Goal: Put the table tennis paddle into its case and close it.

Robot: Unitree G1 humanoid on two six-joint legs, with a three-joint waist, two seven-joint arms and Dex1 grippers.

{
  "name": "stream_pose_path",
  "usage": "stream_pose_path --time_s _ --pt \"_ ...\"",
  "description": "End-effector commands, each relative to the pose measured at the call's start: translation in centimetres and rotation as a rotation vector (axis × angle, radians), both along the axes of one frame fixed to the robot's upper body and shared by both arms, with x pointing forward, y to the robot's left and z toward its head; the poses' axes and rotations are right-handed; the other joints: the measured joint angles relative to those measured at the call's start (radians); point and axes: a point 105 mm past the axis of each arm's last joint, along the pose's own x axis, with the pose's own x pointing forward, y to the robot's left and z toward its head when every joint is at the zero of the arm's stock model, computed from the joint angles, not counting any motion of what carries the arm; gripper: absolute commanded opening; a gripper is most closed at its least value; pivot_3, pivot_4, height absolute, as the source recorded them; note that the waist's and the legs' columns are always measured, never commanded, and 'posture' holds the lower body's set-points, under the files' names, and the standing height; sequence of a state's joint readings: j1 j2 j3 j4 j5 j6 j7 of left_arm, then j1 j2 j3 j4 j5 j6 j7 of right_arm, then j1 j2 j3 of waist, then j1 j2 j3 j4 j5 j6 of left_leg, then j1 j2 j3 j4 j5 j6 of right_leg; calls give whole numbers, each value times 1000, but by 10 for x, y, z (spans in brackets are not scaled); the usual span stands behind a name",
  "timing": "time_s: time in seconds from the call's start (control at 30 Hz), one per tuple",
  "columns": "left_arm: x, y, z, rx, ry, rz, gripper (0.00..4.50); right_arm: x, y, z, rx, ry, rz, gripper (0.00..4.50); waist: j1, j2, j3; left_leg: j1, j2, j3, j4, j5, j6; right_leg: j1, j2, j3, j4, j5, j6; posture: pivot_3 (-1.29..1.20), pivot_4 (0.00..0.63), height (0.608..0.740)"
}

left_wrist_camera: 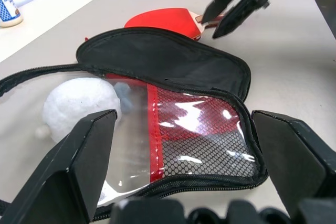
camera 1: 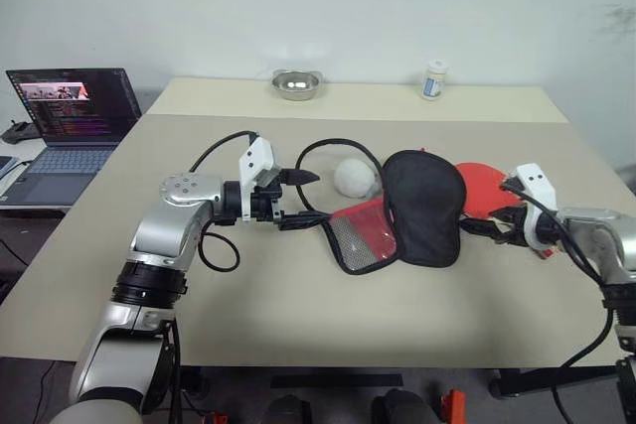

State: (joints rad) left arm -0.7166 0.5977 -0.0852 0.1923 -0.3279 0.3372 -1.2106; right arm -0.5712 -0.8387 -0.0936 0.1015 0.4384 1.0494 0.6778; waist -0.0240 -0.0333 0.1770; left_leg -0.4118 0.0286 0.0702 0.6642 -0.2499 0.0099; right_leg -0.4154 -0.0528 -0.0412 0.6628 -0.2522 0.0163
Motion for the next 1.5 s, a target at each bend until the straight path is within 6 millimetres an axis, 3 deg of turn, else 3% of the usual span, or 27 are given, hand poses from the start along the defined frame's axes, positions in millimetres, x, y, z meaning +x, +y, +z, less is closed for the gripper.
stream_pose_path --time_s 0.03,0.2,0.53,0.8,0.93,1.07,1.17,1.23,1.37,1.43,1.5 --pt "-5 -8 8 -4 -42 -34 4500 -3 -43 22 -72 -92 -82 4486 5 0 0 0 0 0 0 0 0 0 0 0 0 0 0 0 150 740" --pt "-2 -14 12 -6 -47 -55 4500 6 -66 2 -133 -73 -122 4486 7 0 0 0 0 0 0 0 0 0 0 0 0 0 0 0 150 740" --pt "1 -14 18 6 -62 -65 4500 23 -74 -34 -125 -6 -132 4486 -5 0 0 1 0 2 0 0 0 0 3 2 0 0 0 0 150 740" --pt "1 -10 18 14 -68 -51 4500 27 -75 -45 -40 26 -179 4486 -5 0 0 2 0 3 1 0 0 1 2 3 1 0 0 0 150 740" --pt "2 -10 18 12 -69 -45 4500 31 -81 -46 -61 7 -243 3196 -5 0 0 3 1 3 1 1 -1 1 2 3 2 0 0 0 150 740" --pt "2 -9 17 11 -67 -39 4500 33 -88 -43 -82 -32 -309 1806 -6 0 0 4 1 3 1 1 -1 1 1 3 2 0 0 0 150 740" --pt "2 -8 16 8 -65 -35 4500 34 -93 -33 -103 -77 -344 1196 -5 1 0 4 1 3 1 1 -2 2 1 3 2 1 0 0 150 740" --pt "2 -8 16 9 -64 -34 4500 34 -96 -21 -107 -113 -362 1075 -5 1 0 4 0 3 1 2 -2 2 1 3 2 1 0 0 150 740" --pt "3 -5 16 7 -63 -23 4500 30 -106 29 -98 -241 -411 1075 -4 5 3 3 0 3 1 2 -3 1 0 3 2 1 1 0 150 740" --pt "3 -4 15 7 -63 -20 4500 26 -98 45 -84 -278 -401 1075 -2 7 4 2 0 3 0 3 -5 0 0 3 2 1 1 0 150 740" --pt "3 -3 15 6 -62 -17 4500 20 -71 57 -44 -301 -351 1075 -3 7 4 2 1 3 0 3 -5 0 0 3 2 1 1 0 150 740"
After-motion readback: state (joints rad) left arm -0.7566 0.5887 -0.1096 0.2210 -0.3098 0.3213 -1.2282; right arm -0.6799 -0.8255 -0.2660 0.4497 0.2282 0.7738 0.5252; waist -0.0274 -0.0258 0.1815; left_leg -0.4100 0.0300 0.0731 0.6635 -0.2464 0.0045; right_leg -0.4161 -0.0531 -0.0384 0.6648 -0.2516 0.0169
